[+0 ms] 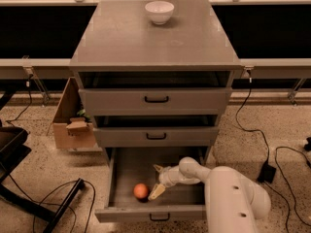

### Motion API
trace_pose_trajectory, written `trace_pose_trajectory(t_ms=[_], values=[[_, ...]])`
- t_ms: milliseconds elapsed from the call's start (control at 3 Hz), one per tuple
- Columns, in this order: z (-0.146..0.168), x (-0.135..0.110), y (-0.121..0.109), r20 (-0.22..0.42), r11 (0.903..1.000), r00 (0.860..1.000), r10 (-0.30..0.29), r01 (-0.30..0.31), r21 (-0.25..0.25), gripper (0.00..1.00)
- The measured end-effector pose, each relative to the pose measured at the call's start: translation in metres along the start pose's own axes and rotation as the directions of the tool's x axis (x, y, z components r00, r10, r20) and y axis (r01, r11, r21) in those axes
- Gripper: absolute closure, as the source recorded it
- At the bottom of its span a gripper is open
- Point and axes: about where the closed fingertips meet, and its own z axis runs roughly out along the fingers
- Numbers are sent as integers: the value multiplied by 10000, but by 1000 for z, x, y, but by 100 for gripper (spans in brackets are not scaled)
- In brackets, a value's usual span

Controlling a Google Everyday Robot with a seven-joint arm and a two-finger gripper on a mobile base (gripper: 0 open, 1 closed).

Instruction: Pick orange from bottom drawer and place on counter

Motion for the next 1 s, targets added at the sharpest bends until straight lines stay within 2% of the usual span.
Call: trace_pose_trajectory(t_ms=[333, 1000], values=[[17, -8, 5, 110, 9992, 9997, -195, 199, -343, 0], [41, -17, 25, 183, 9906, 9992, -361, 381, -1314, 0]])
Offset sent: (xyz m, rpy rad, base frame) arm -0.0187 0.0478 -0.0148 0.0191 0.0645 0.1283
